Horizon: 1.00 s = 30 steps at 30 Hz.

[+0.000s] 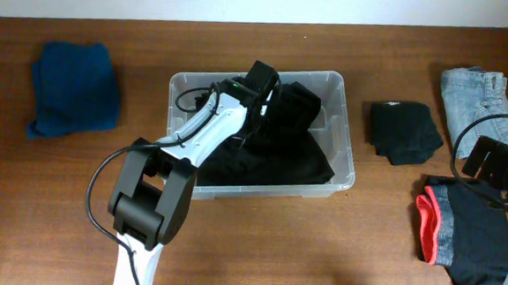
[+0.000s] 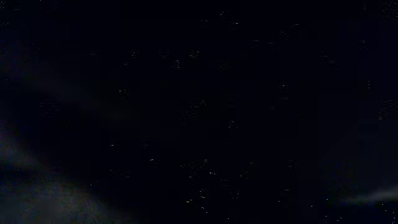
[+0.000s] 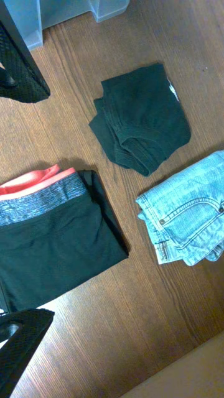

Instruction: Pack container

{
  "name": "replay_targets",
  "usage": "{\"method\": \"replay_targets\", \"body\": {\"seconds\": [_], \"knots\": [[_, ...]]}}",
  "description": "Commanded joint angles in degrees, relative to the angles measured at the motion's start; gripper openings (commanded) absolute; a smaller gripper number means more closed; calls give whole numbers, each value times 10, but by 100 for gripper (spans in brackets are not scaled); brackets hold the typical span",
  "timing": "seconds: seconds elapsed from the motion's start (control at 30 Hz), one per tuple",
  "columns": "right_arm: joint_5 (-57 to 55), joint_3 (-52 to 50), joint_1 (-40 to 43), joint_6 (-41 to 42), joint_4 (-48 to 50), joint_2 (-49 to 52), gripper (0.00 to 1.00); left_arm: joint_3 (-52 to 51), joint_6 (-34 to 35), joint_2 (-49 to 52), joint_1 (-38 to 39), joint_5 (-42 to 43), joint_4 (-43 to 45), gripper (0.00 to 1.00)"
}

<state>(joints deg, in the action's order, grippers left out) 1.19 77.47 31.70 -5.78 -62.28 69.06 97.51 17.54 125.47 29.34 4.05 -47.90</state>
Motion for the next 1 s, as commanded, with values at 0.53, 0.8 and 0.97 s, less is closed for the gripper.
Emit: {"method": "replay_targets", "body": {"seconds": [0.53,0.8,0.97], "knots": [[1,5,2,5,2,-2,98,0,-16,5,-5,-50,-135,1],[1,5,2,5,2,-2,98,36,-69,5,-6,-49,-113,1],[1,5,2,5,2,-2,98,36,-122,5,-5,-10,-77,1]]}}
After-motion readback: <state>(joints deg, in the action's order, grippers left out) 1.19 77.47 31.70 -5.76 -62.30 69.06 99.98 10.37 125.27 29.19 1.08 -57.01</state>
